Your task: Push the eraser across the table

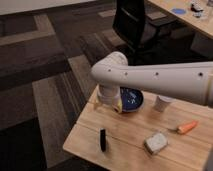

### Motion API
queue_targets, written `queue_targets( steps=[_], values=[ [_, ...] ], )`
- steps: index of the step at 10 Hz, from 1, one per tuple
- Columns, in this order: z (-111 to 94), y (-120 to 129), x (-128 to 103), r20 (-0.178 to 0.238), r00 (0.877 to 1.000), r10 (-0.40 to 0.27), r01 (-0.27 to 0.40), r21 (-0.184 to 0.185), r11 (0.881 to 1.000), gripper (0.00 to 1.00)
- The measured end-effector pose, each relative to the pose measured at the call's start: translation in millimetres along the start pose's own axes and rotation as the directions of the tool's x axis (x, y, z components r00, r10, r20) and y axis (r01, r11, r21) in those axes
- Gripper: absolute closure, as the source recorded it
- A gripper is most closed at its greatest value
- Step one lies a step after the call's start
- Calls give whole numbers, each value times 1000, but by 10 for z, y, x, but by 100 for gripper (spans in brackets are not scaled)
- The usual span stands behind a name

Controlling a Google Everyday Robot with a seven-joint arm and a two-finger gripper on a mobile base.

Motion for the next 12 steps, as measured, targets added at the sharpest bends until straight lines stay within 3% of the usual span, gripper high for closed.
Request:
queue_targets(
  steps=[1,2,3,4,5,9,12],
  values=[
    [54,-413,237,-13,1000,1,0,42,999,35],
    [113,-560,370,-38,999,-2,5,68,998,35],
    [207,-781,598,-84,996,-16,26,124,992,35],
    [272,-845,719,-112,992,-53,71,158,985,35],
    [311,-821,760,-120,989,-83,103,168,980,35],
    [312,-831,758,-120,989,-82,102,169,980,35],
    [370,-645,890,-112,976,-185,198,114,974,35]
  ],
)
